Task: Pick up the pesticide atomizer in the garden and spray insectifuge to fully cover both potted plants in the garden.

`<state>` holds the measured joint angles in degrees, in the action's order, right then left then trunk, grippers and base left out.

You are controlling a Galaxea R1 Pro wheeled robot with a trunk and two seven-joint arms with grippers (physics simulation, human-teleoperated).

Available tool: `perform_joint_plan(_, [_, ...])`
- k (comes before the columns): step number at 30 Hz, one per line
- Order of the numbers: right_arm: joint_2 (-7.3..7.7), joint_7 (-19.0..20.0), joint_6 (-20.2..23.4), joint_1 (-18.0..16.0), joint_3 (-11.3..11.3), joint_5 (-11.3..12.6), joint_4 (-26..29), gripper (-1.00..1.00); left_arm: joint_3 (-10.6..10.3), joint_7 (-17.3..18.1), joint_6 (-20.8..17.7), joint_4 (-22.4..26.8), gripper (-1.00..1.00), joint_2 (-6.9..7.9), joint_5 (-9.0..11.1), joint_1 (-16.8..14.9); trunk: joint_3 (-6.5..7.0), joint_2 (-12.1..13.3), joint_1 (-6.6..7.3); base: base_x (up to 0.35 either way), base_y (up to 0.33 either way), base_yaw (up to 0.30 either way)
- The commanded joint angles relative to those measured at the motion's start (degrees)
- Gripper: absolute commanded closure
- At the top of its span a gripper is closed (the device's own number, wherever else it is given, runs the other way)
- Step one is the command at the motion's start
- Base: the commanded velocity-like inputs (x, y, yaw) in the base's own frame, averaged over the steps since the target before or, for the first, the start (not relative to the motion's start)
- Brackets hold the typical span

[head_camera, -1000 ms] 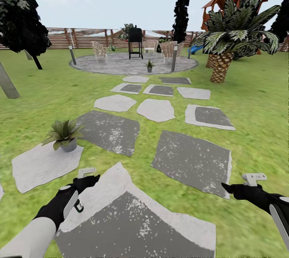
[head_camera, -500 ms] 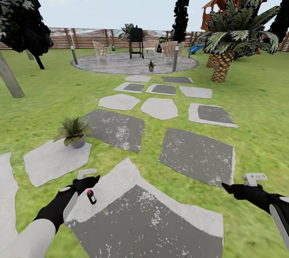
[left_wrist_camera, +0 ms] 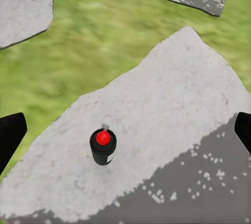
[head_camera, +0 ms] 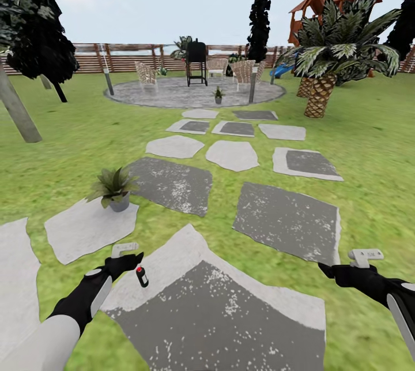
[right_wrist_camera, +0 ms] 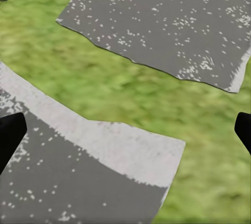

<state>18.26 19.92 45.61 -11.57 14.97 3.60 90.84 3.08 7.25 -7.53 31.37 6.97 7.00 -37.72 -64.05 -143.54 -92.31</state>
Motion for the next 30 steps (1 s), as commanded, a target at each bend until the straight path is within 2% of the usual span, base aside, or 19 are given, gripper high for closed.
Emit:
perform_joint_plan(1, [0.01,0.04,0.35,-0.04,0.06,0.36,0.04,-1.00,0.22,0.32,-0.48,0.09,-1.00,-0.02,0.59,0.00,-0.05,-0.02,0.01,-0.011,0.011,0.000])
perform_joint_plan(19, [-0.14,0.03,0.35,-0.03,0.01,0.37,0.04,-1.00,0.25,0.39,-0.47,0.01,-1.00,0.06,0.23,0.10,-0.05,-0.02,0.01,-0.002,0.002,0.000])
perform_joint_plan(27, [-0.15,0.10,0.14,-0.14,-0.01,0.36,0.04,-1.00,0.33,0.32,-0.18,0.00,-1.00,0.06,0.21,0.11,-1.94,-0.13,-0.19,0.000,0.000,0.000])
perform_joint_plan(30, [-0.15,0.16,-0.01,-0.17,-0.02,0.38,0.04,-1.00,0.31,0.31,1.16,0.00,-1.00,0.06,0.15,0.11,-2.79,-0.17,-0.27,0.000,0.000,0.000])
